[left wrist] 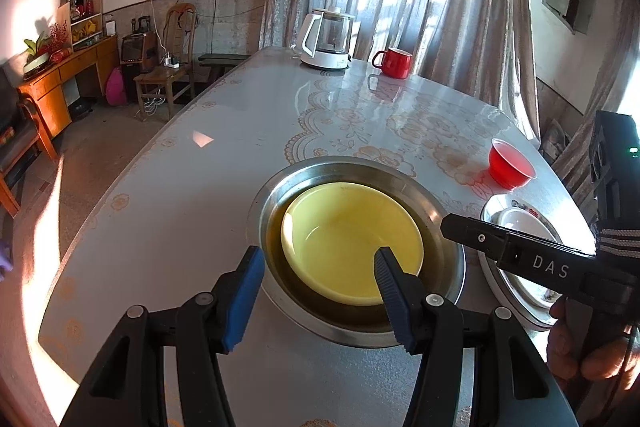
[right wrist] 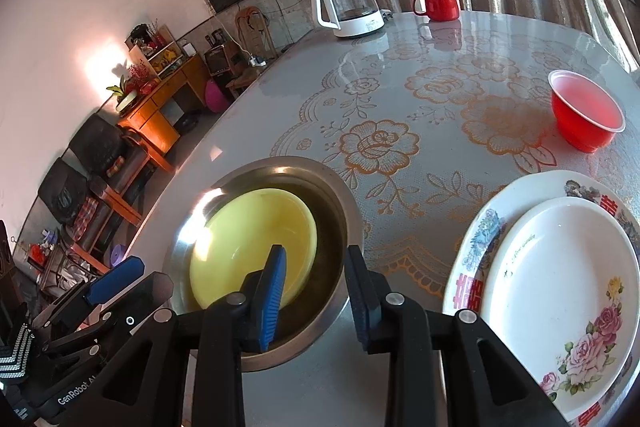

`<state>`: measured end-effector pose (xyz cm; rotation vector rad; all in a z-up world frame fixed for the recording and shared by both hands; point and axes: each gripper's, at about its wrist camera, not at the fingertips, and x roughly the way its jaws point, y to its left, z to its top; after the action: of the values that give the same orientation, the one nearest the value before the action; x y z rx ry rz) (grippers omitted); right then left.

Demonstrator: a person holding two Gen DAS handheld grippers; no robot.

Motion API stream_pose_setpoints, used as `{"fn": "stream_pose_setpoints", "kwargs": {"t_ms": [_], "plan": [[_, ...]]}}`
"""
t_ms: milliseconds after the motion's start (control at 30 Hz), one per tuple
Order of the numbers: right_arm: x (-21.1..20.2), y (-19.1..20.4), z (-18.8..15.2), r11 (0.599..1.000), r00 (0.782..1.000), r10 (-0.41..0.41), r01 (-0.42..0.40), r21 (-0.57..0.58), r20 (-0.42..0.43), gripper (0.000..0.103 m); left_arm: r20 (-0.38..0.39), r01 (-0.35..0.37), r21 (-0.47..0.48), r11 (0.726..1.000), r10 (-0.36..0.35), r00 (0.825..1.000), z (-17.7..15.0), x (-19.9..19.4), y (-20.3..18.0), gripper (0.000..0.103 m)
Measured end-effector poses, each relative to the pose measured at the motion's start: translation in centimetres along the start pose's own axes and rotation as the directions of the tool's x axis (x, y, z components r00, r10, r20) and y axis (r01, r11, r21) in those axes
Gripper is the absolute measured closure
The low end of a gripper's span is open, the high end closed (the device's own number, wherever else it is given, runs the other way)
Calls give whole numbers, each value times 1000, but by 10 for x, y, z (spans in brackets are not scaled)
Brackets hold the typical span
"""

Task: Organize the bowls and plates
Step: 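Withdraw the right tool from the nested bowls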

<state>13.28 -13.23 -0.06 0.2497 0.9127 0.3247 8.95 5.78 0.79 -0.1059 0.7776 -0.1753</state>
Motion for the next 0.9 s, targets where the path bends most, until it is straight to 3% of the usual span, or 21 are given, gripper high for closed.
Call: {"fn": "stream_pose_setpoints", "kwargs": {"t_ms": [300, 600, 900], "plan": [[-6, -11, -5, 999, 1000, -7, 7, 35, 5, 68, 8, -42, 24, 999, 42, 999, -1, -3, -6, 43], [-16, -27, -8, 997, 999, -31, 29, 73, 29, 66, 72, -127, 95, 987, 120, 990, -1, -12, -19, 38], [-24, -45, -10, 992, 998, -46, 41, 117, 46, 66, 96, -136, 157, 978, 122, 988, 0, -16, -35, 36]]}}
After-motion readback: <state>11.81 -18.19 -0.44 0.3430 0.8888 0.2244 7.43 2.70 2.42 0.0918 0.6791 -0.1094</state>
